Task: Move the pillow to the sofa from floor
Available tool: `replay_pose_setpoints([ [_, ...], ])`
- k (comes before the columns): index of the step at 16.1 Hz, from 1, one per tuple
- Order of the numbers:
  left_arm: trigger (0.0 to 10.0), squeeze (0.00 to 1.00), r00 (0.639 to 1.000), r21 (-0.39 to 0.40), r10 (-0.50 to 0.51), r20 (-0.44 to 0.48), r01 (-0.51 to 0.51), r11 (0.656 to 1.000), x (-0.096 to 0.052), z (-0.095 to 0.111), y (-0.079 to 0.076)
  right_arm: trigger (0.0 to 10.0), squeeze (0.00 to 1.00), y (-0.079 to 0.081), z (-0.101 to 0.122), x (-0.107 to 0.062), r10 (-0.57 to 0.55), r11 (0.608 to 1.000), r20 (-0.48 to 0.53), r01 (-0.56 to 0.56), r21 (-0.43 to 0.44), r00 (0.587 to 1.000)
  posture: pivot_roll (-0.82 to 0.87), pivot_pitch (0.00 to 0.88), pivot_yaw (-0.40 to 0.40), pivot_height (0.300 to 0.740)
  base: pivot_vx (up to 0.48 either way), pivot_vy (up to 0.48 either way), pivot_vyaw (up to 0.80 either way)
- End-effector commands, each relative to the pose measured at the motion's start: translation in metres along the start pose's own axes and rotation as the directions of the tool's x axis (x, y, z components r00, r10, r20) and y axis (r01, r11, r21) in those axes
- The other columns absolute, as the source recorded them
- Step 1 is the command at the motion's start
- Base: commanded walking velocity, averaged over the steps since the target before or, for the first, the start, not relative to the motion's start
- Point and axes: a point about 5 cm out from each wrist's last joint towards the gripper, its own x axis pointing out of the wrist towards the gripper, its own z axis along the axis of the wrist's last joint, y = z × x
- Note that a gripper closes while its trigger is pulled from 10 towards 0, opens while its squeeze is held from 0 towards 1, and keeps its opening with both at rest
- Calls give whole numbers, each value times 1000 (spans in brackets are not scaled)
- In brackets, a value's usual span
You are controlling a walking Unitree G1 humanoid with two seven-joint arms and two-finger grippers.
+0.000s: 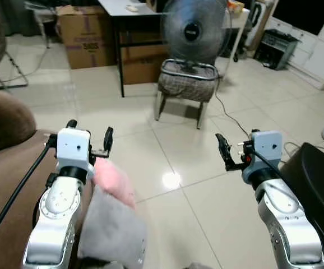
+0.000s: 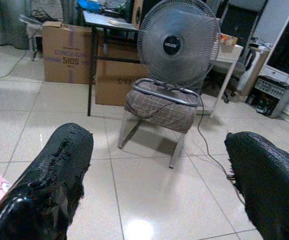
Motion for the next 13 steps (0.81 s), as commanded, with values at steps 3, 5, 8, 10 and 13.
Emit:
replay_pose_setpoints([
  [3,10000,980,1000,12,-11,-12,11,1000,0,-3,-2,10000,0,-3,2,-1,1,1000,15,-1,7,1000,54,0,-64,630,0,0,0],
  [5,10000,984,1000,12,-14,-13,14,1000,0,-3,-2,10000,0,-3,2,-1,3,1000,17,-4,7,1000,54,0,-64,605,0,0,0],
  [8,10000,980,1000,10,-17,-14,17,1000,0,-4,-2,10000,0,-3,2,-1,5,1000,16,-5,4,1000,53,0,-64,580,0,0,0],
  [10,10000,906,1000,7,-16,-21,16,1000,0,-5,-2,10000,0,-3,2,-1,8,1000,18,-8,0,1000,53,0,-64,570,0,0,0],
  [13,10000,898,1000,12,-15,-24,16,1000,1,-5,-2,10000,0,-3,1,-1,7,1000,12,-7,2,1000,52,0,-65,570,0,0,0],
])
